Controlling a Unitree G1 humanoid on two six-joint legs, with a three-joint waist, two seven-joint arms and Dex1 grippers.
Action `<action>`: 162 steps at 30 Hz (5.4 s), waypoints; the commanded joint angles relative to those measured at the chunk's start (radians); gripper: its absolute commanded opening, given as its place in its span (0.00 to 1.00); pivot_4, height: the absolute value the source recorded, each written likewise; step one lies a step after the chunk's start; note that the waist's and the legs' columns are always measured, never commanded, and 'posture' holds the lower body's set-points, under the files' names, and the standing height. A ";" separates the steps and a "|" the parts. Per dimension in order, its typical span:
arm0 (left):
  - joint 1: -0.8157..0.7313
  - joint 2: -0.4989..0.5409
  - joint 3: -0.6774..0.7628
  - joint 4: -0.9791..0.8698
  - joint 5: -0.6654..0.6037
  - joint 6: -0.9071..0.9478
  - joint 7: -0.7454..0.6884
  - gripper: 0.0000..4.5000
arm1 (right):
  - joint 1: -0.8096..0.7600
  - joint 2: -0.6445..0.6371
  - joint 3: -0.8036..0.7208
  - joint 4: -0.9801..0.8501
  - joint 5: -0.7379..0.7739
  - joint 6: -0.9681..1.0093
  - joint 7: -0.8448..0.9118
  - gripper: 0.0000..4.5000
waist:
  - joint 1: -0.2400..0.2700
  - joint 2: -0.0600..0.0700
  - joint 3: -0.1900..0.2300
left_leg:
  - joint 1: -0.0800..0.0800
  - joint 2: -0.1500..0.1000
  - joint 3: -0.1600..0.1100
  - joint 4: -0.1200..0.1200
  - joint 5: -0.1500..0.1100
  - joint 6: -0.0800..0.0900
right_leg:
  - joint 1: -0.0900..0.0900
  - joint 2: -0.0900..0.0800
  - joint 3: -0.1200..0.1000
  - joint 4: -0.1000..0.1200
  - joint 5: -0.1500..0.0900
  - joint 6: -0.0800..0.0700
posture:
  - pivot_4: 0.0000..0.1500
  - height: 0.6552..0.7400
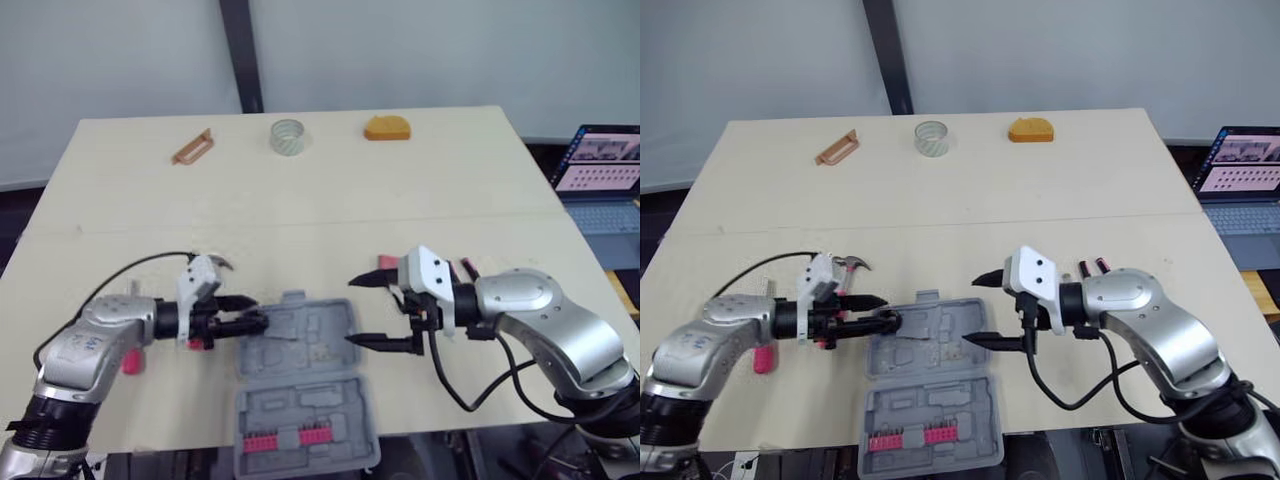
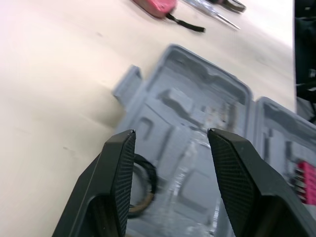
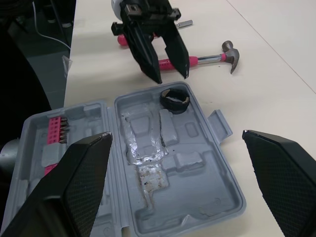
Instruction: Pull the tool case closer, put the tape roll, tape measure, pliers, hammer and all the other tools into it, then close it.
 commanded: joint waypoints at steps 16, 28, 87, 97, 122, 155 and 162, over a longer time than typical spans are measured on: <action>0.097 -0.120 0.011 0.092 0.070 -0.195 0.094 0.55 | -0.021 -0.011 -0.031 0.005 0.002 -0.027 0.030 1.00 | 0.008 0.000 0.000 | 0.000 0.000 0.000 0.001 0.000 0.000 | 0.000 0.000 0.000 0.000 0.000 0.000 | 1.00 1.00; 0.105 -0.121 0.015 0.104 0.068 -0.220 0.092 0.37 | -0.026 -0.007 -0.029 0.003 0.004 -0.022 0.034 1.00 | 0.021 0.000 0.000 | 0.000 0.000 0.000 0.002 0.000 0.000 | 0.000 0.000 0.000 0.000 0.000 0.000 | 1.00 1.00; 0.078 -0.154 -0.134 0.311 0.329 -0.569 0.105 0.37 | -0.027 -0.014 -0.036 0.010 0.001 -0.022 0.034 1.00 | 0.022 0.000 0.000 | 0.000 0.000 0.000 0.003 0.000 0.000 | 0.001 0.000 0.000 0.000 0.000 0.000 | 1.00 1.00; 0.063 -0.166 -0.045 0.208 0.155 -0.365 0.091 0.42 | -0.028 -0.003 -0.045 0.038 0.006 -0.034 0.032 1.00 | 0.021 0.000 0.000 | 0.000 0.000 0.000 0.003 0.000 0.000 | 0.001 0.000 0.000 0.000 0.000 0.000 | 1.00 1.00; 0.396 -0.026 0.791 0.254 -0.012 -0.183 0.317 1.00 | 0.340 -0.102 -0.610 0.800 -0.058 -0.341 -0.004 1.00 | 0.020 -0.001 0.000 | 0.003 0.000 0.003 -0.001 0.000 0.000 | 0.002 0.000 0.001 -0.002 0.000 0.000 | 1.00 1.00; 0.344 -0.028 0.499 -0.014 -0.098 -0.123 0.248 1.00 | 0.302 -0.145 -0.540 0.462 0.017 -0.086 -0.043 1.00 | 0.025 0.000 0.001 | 0.003 0.001 0.005 -0.001 0.000 0.000 | 0.002 0.000 0.003 -0.005 0.002 -0.001 | 1.00 1.00; 0.165 -0.026 0.233 -0.158 -0.120 -0.083 0.155 1.00 | 0.244 -0.117 -0.395 0.301 0.006 0.026 -0.099 1.00 | 0.024 0.000 0.000 | 0.002 0.001 0.005 -0.001 -0.001 0.000 | 0.002 0.000 0.002 -0.005 0.002 -0.001 | 1.00 1.00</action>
